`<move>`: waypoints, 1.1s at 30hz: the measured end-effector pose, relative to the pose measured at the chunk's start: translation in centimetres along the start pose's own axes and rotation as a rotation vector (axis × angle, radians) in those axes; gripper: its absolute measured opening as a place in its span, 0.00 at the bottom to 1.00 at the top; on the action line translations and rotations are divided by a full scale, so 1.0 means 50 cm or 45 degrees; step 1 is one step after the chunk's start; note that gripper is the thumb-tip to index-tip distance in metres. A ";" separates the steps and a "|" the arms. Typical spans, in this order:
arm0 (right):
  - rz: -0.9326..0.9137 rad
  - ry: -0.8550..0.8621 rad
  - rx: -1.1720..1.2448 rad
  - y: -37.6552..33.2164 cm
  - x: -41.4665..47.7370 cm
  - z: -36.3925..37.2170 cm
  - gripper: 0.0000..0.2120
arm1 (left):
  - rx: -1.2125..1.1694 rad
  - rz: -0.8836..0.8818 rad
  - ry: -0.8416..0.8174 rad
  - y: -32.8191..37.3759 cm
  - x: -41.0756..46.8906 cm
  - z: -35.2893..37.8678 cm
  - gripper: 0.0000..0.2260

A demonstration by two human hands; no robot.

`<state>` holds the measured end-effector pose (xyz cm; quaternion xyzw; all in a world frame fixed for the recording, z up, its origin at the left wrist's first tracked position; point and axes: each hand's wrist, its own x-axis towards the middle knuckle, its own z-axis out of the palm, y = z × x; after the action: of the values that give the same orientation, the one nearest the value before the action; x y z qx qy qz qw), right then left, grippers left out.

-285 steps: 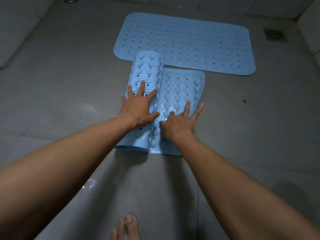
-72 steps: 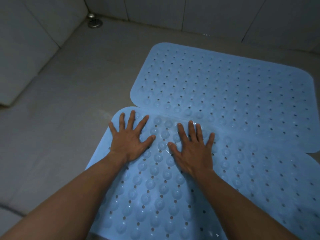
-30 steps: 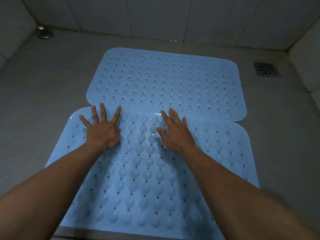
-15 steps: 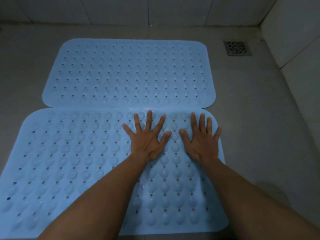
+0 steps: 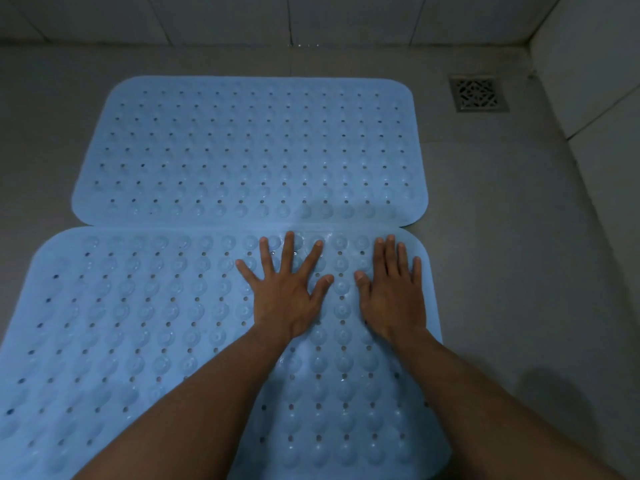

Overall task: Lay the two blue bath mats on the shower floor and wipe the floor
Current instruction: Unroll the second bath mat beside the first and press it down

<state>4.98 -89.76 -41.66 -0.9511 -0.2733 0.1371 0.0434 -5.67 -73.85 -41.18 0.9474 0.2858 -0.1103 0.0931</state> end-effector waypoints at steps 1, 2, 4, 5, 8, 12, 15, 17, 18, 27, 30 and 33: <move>0.002 -0.018 0.007 -0.001 -0.002 -0.004 0.34 | -0.006 0.000 -0.020 0.001 -0.001 -0.003 0.30; 0.003 -0.032 0.015 0.000 -0.001 -0.007 0.33 | -0.010 -0.001 -0.038 0.002 0.000 -0.006 0.30; 0.006 -0.080 0.018 0.004 0.001 -0.017 0.34 | -0.013 0.002 -0.080 0.002 0.001 -0.013 0.31; 0.003 -0.111 0.012 0.005 0.002 -0.022 0.35 | -0.017 0.006 -0.105 0.001 0.002 -0.017 0.31; 0.022 -0.194 0.012 0.002 0.007 -0.033 0.36 | -0.027 0.038 -0.213 -0.008 0.006 -0.032 0.32; 0.138 -0.223 -0.055 -0.026 -0.005 -0.047 0.34 | -0.162 0.124 -0.283 -0.046 0.000 -0.079 0.32; 0.160 -0.093 -0.037 -0.103 -0.047 -0.048 0.33 | -0.350 0.195 -0.030 -0.136 -0.053 -0.097 0.31; 0.103 -0.054 0.025 -0.184 -0.084 -0.040 0.34 | -0.298 0.175 0.189 -0.224 -0.110 -0.088 0.30; 0.052 -0.061 0.043 -0.231 -0.106 -0.033 0.34 | -0.249 0.135 0.277 -0.271 -0.140 -0.080 0.30; -0.151 -0.407 0.084 -0.540 -0.302 0.074 0.35 | -0.113 -0.231 0.021 -0.625 -0.316 -0.038 0.32; -0.137 -0.465 0.023 -0.553 -0.317 0.098 0.37 | -0.174 -0.268 -0.026 -0.636 -0.317 -0.015 0.33; -0.126 -0.479 -0.014 -0.557 -0.313 0.100 0.38 | -0.173 -0.279 0.020 -0.637 -0.318 -0.007 0.35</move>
<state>-23.32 -74.48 -38.35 -0.8944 -0.3238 0.3085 -0.0070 -36.41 -55.96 -40.28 0.9028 0.3952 -0.0926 0.1423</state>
